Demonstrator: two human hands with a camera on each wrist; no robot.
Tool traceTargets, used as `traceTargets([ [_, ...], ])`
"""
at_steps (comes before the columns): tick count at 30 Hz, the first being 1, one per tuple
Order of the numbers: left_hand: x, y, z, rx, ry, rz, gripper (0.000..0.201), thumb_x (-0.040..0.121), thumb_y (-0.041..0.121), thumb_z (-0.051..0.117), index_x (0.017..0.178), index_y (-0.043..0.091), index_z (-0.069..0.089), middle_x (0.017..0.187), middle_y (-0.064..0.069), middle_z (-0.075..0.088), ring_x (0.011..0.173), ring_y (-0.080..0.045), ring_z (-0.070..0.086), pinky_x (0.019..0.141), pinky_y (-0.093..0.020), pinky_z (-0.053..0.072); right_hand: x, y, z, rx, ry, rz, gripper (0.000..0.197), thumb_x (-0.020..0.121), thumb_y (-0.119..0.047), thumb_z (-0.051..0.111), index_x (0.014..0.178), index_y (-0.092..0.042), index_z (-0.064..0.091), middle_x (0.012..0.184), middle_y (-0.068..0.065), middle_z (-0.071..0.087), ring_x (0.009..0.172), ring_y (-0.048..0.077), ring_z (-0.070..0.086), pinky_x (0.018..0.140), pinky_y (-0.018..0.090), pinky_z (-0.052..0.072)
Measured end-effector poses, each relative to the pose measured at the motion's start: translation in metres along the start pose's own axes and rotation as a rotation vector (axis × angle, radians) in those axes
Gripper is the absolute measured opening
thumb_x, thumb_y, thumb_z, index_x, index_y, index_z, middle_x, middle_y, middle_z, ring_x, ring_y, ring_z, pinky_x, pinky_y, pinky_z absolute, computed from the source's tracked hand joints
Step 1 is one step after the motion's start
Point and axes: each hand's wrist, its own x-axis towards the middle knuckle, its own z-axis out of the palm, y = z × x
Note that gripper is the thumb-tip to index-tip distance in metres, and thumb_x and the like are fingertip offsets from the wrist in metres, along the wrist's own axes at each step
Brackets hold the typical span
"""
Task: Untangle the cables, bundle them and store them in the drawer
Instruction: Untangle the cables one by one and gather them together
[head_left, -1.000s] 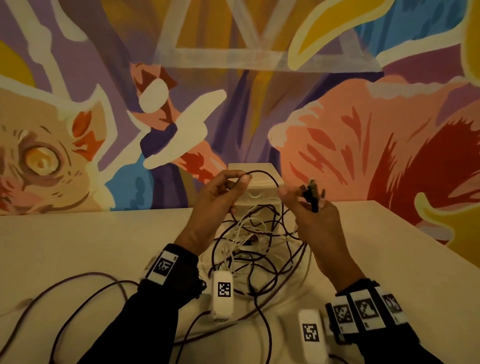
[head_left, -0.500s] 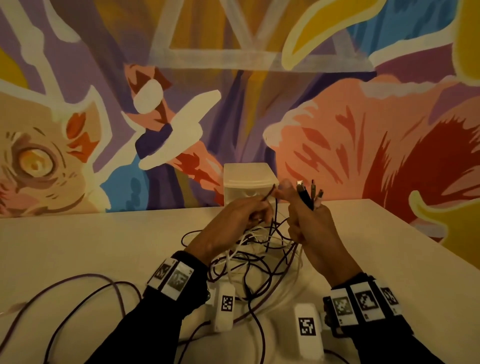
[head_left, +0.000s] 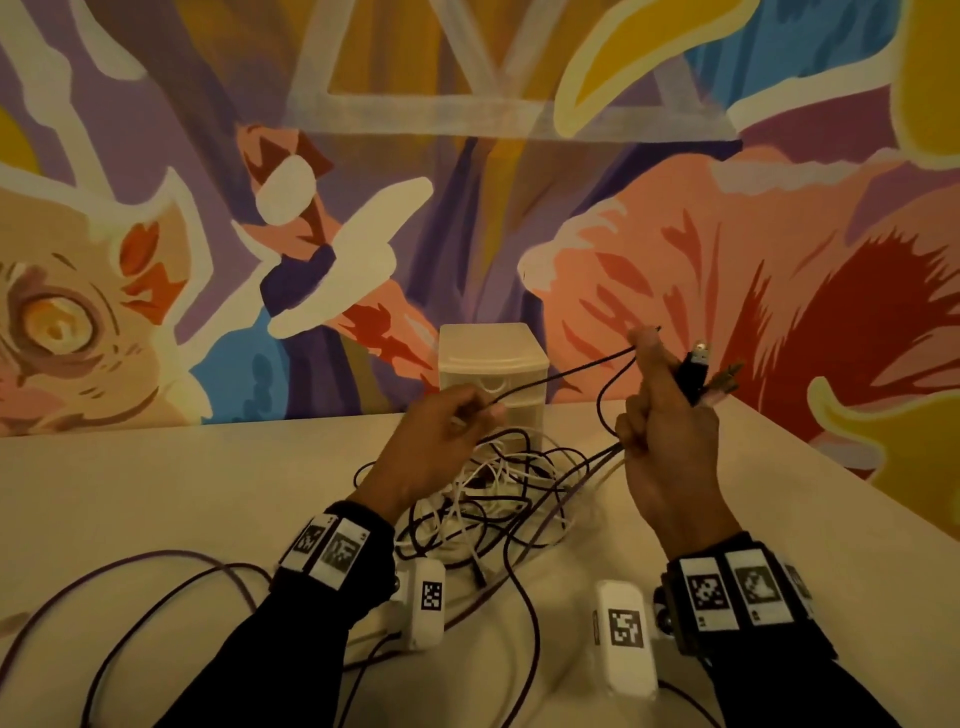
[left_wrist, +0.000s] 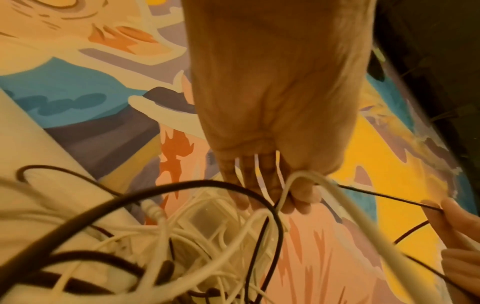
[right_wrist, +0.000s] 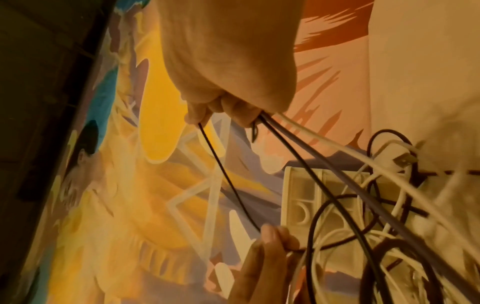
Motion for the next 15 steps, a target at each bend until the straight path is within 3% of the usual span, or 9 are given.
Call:
traceTargets([
  [2,0.001,-0.006,-0.006,-0.094,0.148,-0.006,0.018,0.103,0.035,0.07,0.099,0.02,0.08,0.088,0.004,0.079,0.083,-0.013,0.074,0.078,-0.025,0.059,-0.002,0.005,0.0,-0.177,-0.054,0.049,0.03,0.091,-0.048,0.082,0.098,-0.02,0.077,0.057,-0.011,0.03,0.051,0.01,0.024,0.049,0.028,0.024],
  [4,0.001,-0.005,-0.009,-0.191,0.202,-0.018,0.015,0.099,0.03,0.076,0.101,0.017,0.083,0.084,0.0,0.079,0.078,-0.019,0.076,0.074,-0.024,0.061,-0.009,0.012,0.004,-0.386,-0.144,0.073,0.032,0.086,-0.048,0.086,0.099,-0.019,0.08,0.055,-0.015,0.05,0.051,0.007,0.044,0.055,0.025,0.035],
  [6,0.002,0.001,-0.007,-0.182,0.175,-0.002,0.014,0.095,0.029,0.081,0.098,0.016,0.083,0.083,-0.002,0.079,0.077,-0.023,0.075,0.075,-0.027,0.062,-0.017,0.019,0.011,-0.474,-0.213,0.026,0.021,0.086,-0.044,0.087,0.097,-0.026,0.085,0.067,-0.02,0.07,0.06,-0.001,0.062,0.066,0.022,0.044],
  [9,0.001,0.006,0.0,-0.115,0.106,0.022,0.01,0.092,0.031,0.084,0.093,0.021,0.084,0.08,0.001,0.078,0.076,-0.019,0.073,0.074,-0.023,0.058,-0.019,0.023,0.017,-0.475,-0.212,-0.01,0.014,0.089,-0.038,0.086,0.098,-0.028,0.084,0.079,-0.021,0.078,0.074,-0.01,0.07,0.072,0.015,0.045],
  [11,0.0,0.007,0.001,-0.098,0.067,0.035,0.011,0.092,0.034,0.083,0.093,0.023,0.084,0.084,0.003,0.08,0.079,-0.014,0.073,0.075,-0.021,0.056,-0.016,0.024,0.017,-0.483,-0.173,-0.004,0.013,0.089,-0.035,0.087,0.097,-0.026,0.084,0.087,-0.021,0.081,0.083,-0.014,0.071,0.078,0.018,0.046],
  [15,-0.002,0.007,0.004,-0.048,-0.048,0.03,0.014,0.094,0.041,0.079,0.097,0.028,0.083,0.093,0.013,0.08,0.087,-0.009,0.072,0.081,-0.025,0.055,-0.017,0.022,0.018,-0.496,-0.176,0.017,0.011,0.093,-0.024,0.084,0.098,-0.015,0.082,0.057,-0.022,0.063,0.053,-0.006,0.057,0.068,0.022,0.04],
])
